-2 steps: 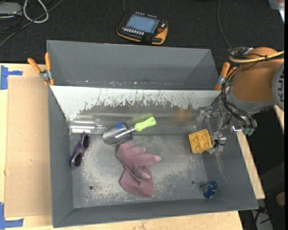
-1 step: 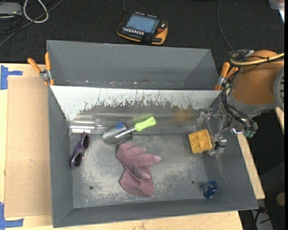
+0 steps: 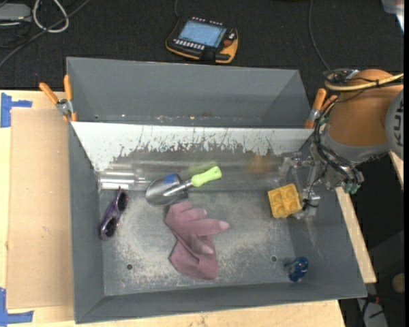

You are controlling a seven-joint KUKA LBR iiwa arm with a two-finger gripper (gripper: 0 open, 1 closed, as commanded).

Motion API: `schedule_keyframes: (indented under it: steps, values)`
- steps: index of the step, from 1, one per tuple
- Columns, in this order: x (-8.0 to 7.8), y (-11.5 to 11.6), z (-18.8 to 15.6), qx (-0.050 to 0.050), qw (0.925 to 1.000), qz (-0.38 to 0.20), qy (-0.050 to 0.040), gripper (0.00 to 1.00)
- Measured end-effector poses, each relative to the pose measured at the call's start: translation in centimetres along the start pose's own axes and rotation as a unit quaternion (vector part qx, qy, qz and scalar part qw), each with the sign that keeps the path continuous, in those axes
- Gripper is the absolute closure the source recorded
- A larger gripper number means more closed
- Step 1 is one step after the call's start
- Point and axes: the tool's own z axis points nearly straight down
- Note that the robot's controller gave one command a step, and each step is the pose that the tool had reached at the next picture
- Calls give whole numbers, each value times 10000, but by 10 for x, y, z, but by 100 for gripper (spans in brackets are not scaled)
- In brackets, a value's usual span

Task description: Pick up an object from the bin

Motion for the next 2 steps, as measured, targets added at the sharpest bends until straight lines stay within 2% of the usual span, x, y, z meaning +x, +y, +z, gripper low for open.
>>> schedule_keyframes:
  steps: [1,2]
  values:
    - [7,2,57,9,9997,-224,-31,0]
    - [0,0,55,8,9999,122,-63,100]
